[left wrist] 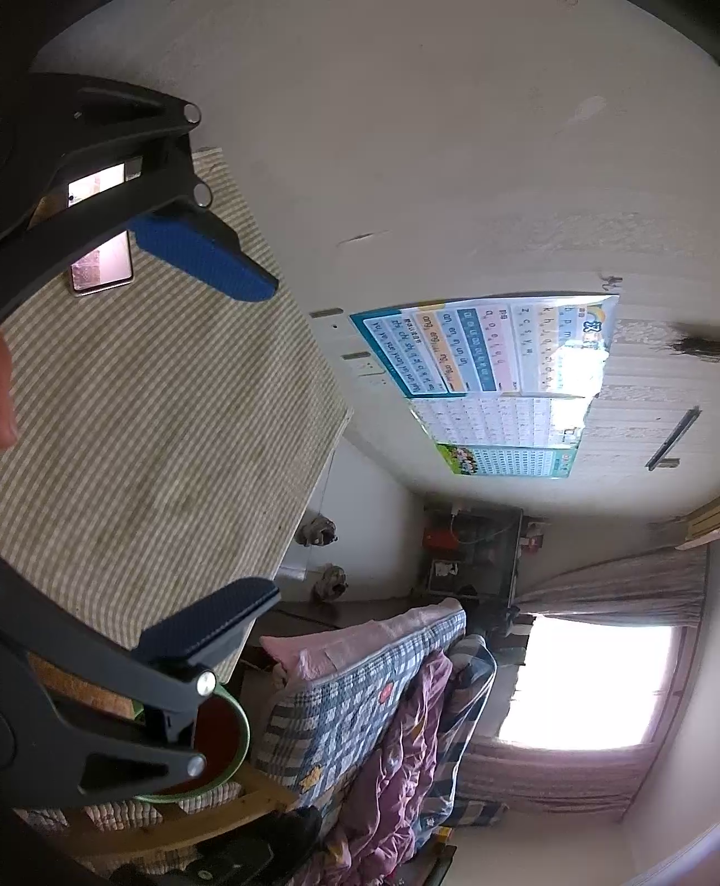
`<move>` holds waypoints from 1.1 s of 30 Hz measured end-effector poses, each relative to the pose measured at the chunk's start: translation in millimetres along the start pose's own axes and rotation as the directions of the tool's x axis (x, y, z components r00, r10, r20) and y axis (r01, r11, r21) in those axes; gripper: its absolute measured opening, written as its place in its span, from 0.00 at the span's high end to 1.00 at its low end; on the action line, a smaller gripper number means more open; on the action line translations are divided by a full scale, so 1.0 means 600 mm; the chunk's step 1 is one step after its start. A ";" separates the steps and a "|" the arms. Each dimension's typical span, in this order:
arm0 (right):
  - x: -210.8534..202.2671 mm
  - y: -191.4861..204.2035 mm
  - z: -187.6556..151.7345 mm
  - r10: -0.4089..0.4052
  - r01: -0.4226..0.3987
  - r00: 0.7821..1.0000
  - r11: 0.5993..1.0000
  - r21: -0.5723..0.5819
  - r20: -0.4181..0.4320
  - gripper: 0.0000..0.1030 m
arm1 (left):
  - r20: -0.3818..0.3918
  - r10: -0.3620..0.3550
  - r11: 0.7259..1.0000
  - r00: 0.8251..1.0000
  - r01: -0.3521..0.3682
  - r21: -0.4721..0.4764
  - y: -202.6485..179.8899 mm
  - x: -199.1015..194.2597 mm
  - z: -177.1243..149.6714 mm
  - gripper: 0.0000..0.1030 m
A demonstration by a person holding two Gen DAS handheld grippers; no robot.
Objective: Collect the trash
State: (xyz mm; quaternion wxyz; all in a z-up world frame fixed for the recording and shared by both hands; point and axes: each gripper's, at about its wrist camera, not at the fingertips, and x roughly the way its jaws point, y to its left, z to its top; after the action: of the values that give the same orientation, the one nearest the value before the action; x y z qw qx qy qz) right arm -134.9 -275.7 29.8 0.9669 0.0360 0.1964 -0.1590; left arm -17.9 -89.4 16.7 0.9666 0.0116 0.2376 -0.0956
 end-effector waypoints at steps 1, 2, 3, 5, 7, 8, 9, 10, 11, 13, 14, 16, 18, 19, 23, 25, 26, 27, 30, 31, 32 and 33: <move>0.000 0.004 0.001 0.005 -0.005 1.000 1.000 0.001 -0.008 0.06 | -0.001 -0.002 1.000 1.000 0.002 -0.002 0.002 -0.001 0.000 0.05; 0.001 0.008 0.001 0.016 -0.016 1.000 1.000 0.001 -0.016 0.06 | -0.003 -0.002 1.000 1.000 0.002 -0.007 0.004 -0.002 0.000 0.05; 0.002 0.011 0.002 0.025 -0.025 0.999 1.000 0.000 -0.021 0.06 | -0.006 -0.003 1.000 1.000 0.002 -0.015 0.007 -0.002 0.000 0.05; 0.001 0.023 0.005 0.039 -0.039 0.999 0.999 -0.020 -0.021 0.06 | -0.014 -0.004 1.000 1.000 0.004 -0.026 0.014 0.000 0.001 0.05; -0.002 0.041 0.005 0.045 -0.046 0.999 0.997 -0.055 -0.017 0.06 | -0.017 0.001 0.999 1.000 -0.002 -0.034 0.022 -0.002 0.003 0.05; -0.001 0.045 0.004 0.050 -0.051 0.999 0.997 -0.065 -0.019 0.06 | -0.014 0.005 0.999 1.000 -0.005 -0.041 0.027 -0.004 0.004 0.05; -0.001 0.051 0.001 0.054 -0.056 0.998 0.996 -0.071 -0.024 0.06 | -0.011 0.009 0.999 1.000 -0.009 -0.051 0.033 -0.006 0.004 0.05; 0.000 0.055 -0.001 0.060 -0.063 0.998 0.995 -0.072 -0.032 0.06 | -0.009 0.012 0.998 1.000 -0.012 -0.060 0.039 -0.008 0.005 0.05; 0.001 0.057 -0.004 0.066 -0.069 0.997 0.995 -0.069 -0.039 0.06 | -0.008 0.013 0.998 1.000 -0.014 -0.066 0.043 -0.009 0.005 0.05; 0.002 0.060 -0.007 0.076 -0.080 0.996 0.995 -0.065 -0.051 0.06 | -0.008 0.015 0.997 1.000 -0.016 -0.079 0.053 -0.014 0.005 0.05; 0.001 0.060 -0.008 0.078 -0.082 0.996 0.995 -0.065 -0.053 0.06 | -0.007 0.015 0.996 1.000 -0.016 -0.083 0.055 -0.015 0.005 0.05; -0.001 0.062 -0.009 0.079 -0.083 0.995 0.994 -0.069 -0.054 0.06 | -0.004 0.013 0.996 1.000 -0.013 -0.093 0.060 -0.018 0.005 0.05; -0.004 0.063 -0.008 0.076 -0.080 0.996 0.994 -0.074 -0.051 0.06 | -0.003 0.007 0.995 1.000 -0.007 -0.098 0.063 -0.020 0.006 0.05; -0.006 0.063 -0.007 0.076 -0.080 0.996 0.994 -0.074 -0.049 0.06 | -0.003 0.005 0.995 1.000 -0.005 -0.099 0.064 -0.020 0.007 0.05; -0.009 0.064 -0.005 0.083 -0.086 0.996 0.994 -0.067 -0.043 0.06 | 0.000 0.007 0.995 1.000 -0.007 -0.099 0.065 -0.025 0.008 0.05; -0.010 0.063 -0.004 0.088 -0.091 0.995 0.994 -0.067 -0.046 0.06 | 0.003 0.009 0.995 1.000 -0.008 -0.102 0.068 -0.026 0.010 0.05; -0.010 0.063 -0.004 0.090 -0.094 0.995 0.993 -0.068 -0.047 0.06 | 0.005 0.008 0.995 1.000 -0.007 -0.104 0.069 -0.027 0.011 0.05; -0.010 0.063 -0.004 0.091 -0.094 0.995 0.993 -0.069 -0.048 0.06 | 0.006 0.007 0.994 1.000 -0.006 -0.106 0.069 -0.027 0.012 0.05; -0.010 0.060 -0.005 0.094 -0.098 0.994 0.993 -0.066 -0.049 0.06 | 0.008 0.008 0.995 1.000 -0.008 -0.103 0.068 -0.028 0.012 0.05; -0.010 0.060 -0.005 0.093 -0.097 0.994 0.993 -0.067 -0.050 0.06 | 0.008 0.010 0.995 1.000 -0.009 -0.101 0.067 -0.028 0.011 0.05; -0.010 0.060 -0.005 0.093 -0.096 0.994 0.993 -0.067 -0.051 0.06 | 0.007 0.010 0.995 1.000 -0.010 -0.101 0.066 -0.027 0.011 0.05; -0.011 0.060 -0.005 0.092 -0.096 0.994 0.993 -0.068 -0.051 0.06 | 0.006 0.010 0.995 1.000 -0.010 -0.102 0.065 -0.028 0.010 0.05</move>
State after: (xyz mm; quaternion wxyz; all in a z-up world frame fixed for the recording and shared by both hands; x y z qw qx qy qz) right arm -130.0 -239.3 29.6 0.9690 0.0151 0.2228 -0.1055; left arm -22.4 -48.7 28.7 0.9672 -0.0367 0.2388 -0.0785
